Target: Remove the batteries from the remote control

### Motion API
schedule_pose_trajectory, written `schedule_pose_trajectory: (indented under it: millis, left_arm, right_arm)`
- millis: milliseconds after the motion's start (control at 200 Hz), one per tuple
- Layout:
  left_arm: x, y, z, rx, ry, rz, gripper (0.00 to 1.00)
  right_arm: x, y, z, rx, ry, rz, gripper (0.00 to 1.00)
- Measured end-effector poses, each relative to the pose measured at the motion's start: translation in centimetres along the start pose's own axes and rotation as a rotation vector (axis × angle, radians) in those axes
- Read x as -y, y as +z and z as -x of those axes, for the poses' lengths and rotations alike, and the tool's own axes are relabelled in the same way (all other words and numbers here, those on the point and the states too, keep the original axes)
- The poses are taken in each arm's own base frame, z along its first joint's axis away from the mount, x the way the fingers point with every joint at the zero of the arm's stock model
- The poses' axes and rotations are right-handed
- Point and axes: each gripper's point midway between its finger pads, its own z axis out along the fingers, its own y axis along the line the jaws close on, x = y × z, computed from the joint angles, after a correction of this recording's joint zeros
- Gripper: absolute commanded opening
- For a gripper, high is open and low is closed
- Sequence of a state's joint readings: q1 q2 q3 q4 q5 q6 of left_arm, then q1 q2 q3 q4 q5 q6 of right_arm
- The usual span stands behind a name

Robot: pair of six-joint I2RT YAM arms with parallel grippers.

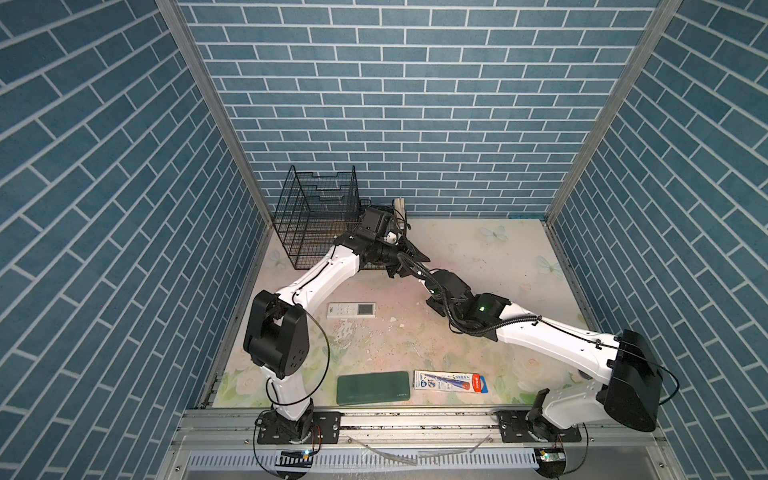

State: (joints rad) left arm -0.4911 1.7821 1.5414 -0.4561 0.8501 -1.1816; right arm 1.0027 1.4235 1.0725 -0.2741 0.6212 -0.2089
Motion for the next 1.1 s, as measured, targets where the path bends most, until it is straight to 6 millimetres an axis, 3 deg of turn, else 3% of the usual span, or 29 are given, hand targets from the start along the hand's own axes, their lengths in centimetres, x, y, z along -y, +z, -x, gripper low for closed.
schedule_pose_trajectory:
  millis: [310,900,1100]
  left_arm:
    - [-0.05,0.05,-0.10,-0.008,-0.012,-0.004,0.35]
    - [-0.32,-0.06,-0.18,-0.021,-0.072,0.001,0.00]
    - [-0.19,-0.11,-0.10,-0.021,-0.072,-0.005,0.00]
  right_arm:
    - [0.01,-0.11,0.59,0.022,0.002,-0.005,0.00]
    - [0.75,-0.35,0.61,0.012,-0.149,-0.065,0.00]
    - [0.94,-0.41,0.72,0.017,-0.156,-0.080,0.12]
